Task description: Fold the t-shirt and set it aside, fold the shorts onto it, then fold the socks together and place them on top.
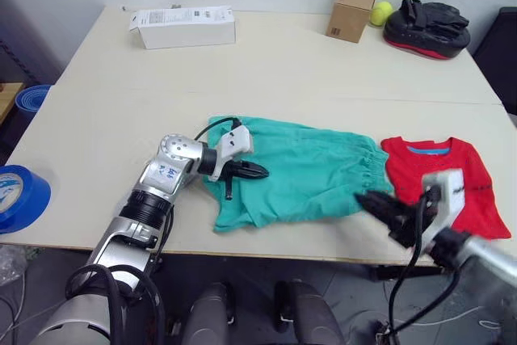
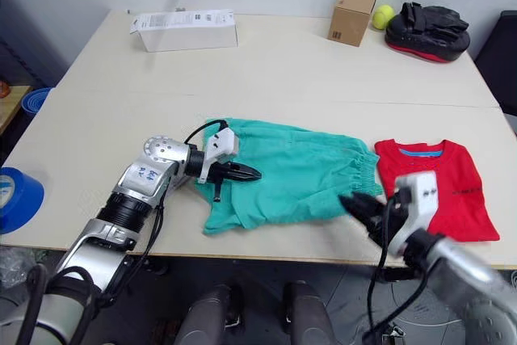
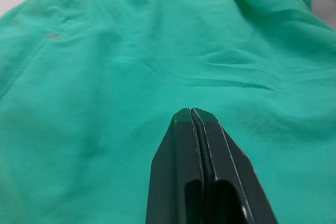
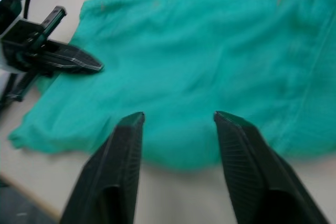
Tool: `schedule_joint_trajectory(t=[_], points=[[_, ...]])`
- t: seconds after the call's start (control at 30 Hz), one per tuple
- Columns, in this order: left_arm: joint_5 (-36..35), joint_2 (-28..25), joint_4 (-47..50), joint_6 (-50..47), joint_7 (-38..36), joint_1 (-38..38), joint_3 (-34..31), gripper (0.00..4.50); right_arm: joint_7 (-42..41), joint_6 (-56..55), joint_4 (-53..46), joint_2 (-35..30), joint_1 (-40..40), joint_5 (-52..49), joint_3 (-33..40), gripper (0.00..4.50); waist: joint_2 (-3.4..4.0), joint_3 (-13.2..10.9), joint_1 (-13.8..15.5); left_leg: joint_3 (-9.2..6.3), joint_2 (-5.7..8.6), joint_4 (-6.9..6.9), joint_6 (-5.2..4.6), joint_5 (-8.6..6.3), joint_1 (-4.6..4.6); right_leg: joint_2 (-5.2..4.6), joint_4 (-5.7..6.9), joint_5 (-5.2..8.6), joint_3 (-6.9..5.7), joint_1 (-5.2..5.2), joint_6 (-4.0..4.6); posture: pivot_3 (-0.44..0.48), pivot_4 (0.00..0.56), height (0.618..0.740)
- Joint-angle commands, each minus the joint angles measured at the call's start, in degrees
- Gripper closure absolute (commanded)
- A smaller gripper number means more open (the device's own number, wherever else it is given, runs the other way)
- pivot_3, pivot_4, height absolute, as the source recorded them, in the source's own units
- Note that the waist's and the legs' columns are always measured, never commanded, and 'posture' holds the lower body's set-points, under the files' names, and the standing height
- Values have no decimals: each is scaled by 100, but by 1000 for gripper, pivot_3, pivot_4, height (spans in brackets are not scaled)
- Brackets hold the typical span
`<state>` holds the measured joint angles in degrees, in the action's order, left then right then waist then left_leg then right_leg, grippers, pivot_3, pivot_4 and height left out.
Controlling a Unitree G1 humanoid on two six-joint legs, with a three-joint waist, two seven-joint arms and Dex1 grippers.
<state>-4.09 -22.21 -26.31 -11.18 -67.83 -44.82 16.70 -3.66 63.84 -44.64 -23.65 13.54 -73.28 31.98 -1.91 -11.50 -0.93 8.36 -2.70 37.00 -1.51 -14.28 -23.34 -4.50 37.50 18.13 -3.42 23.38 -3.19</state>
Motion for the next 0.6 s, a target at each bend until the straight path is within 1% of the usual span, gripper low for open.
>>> schedule_joint_trajectory(t=[0.03,0.07,0.13,0.23,0.3,0.43,0.6], points=[[162,148,-274,324,36,-214,102,4500,1640,-691,-29,30,424,-1551,-2,1150,0,0,-33,5,-1,-2,0,-1,1,0,-9,-8,4,-2,1,0,150,740],[216,185,-380,411,56,-240,125,4500,1993,-914,10,-27,607,-1957,-87,766,0,0,-41,5,-1,-3,2,-3,0,0,-18,-11,4,-3,0,0,150,740],[304,234,-558,591,93,-293,158,4500,2407,-1294,0,-165,901,-2578,-217,73,0,0,-57,6,0,-8,0,-3,-1,2,-27,-11,4,-3,0,0,150,740],[349,288,-723,721,131,-368,152,4500,2850,-1815,45,-323,1125,-3136,-405,31,0,0,-68,7,-2,-26,-22,9,-2,8,-42,-11,4,-2,-2,0,150,740],[342,323,-780,732,145,-432,127,4500,3037,-2074,240,-344,1092,-3228,-615,31,-1,0,-59,7,0,-39,-23,10,-2,9,-53,-15,5,-2,-8,0,150,740],[356,341,-878,778,158,-539,91,4500,3176,-2398,815,-231,687,-3240,-1204,31,-1,0,-60,8,1,-40,-24,11,-5,10,-61,-18,5,-1,-14,0,150,740],[457,309,-1164,892,296,-647,58,4500,3115,-2571,1698,-5,-149,-2792,-1813,31,-16,8,-93,9,-2,-42,-23,12,-1,13,-61,-19,6,-1,-14,0,150,740]])
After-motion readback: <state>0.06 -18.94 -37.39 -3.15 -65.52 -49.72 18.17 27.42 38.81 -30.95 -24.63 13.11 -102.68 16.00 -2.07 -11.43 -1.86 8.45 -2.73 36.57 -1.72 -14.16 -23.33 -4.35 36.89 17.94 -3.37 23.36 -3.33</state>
